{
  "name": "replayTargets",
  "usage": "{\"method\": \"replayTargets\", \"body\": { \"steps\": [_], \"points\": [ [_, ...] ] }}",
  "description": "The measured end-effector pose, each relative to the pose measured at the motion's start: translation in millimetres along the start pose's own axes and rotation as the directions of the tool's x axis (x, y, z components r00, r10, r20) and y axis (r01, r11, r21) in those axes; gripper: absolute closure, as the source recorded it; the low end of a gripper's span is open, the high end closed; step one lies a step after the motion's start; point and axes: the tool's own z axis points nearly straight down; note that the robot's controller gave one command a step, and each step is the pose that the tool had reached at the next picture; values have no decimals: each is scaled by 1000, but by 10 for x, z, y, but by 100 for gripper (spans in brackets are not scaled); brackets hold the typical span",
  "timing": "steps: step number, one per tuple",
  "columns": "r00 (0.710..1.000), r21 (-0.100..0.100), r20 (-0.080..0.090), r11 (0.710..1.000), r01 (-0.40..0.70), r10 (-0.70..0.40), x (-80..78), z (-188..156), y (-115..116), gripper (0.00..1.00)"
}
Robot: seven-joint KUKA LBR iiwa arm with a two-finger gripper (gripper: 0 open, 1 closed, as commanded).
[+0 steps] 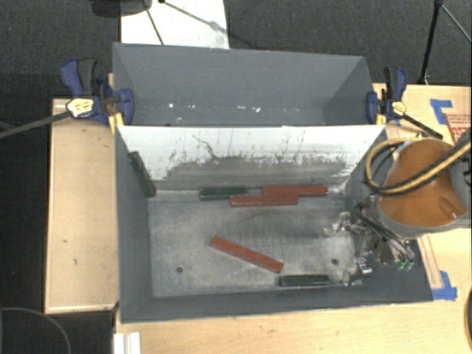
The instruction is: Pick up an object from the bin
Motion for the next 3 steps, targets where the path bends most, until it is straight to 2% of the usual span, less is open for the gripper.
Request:
{"method": "replayTargets", "body": {
  "steps": [1, 2, 3],
  "points": [
    [991, -2, -3, 991, 131, -131, -91, 96, 620, 100],
    [991, -2, -3, 991, 134, -134, -91, 95, 620, 100],
    [993, -4, -9, 993, 118, -118, -52, -346, 499, 100]
  ]
}}
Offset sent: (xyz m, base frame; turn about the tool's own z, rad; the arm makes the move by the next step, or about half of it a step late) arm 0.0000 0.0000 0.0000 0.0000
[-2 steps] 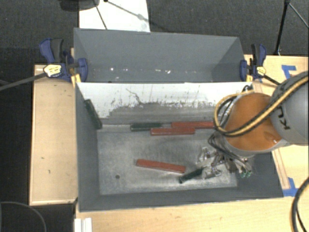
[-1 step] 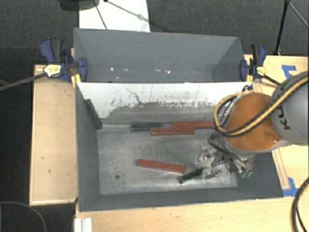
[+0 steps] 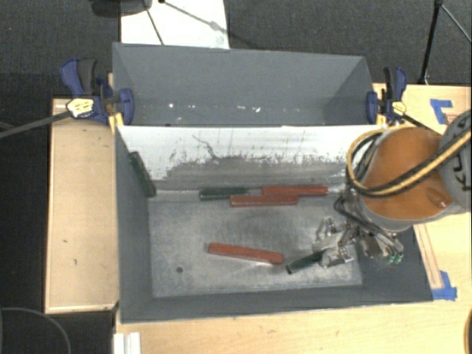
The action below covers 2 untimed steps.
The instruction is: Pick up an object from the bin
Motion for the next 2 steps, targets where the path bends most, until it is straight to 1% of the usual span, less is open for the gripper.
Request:
{"method": "replayTargets", "body": {
  "steps": [1, 2],
  "points": [
    [1000, 1, 5, 1000, -12, 12, -73, -355, 74, 100],
    [1000, 2, 5, 1000, 12, -12, -7, -1112, -38, 100]
  ]
}}
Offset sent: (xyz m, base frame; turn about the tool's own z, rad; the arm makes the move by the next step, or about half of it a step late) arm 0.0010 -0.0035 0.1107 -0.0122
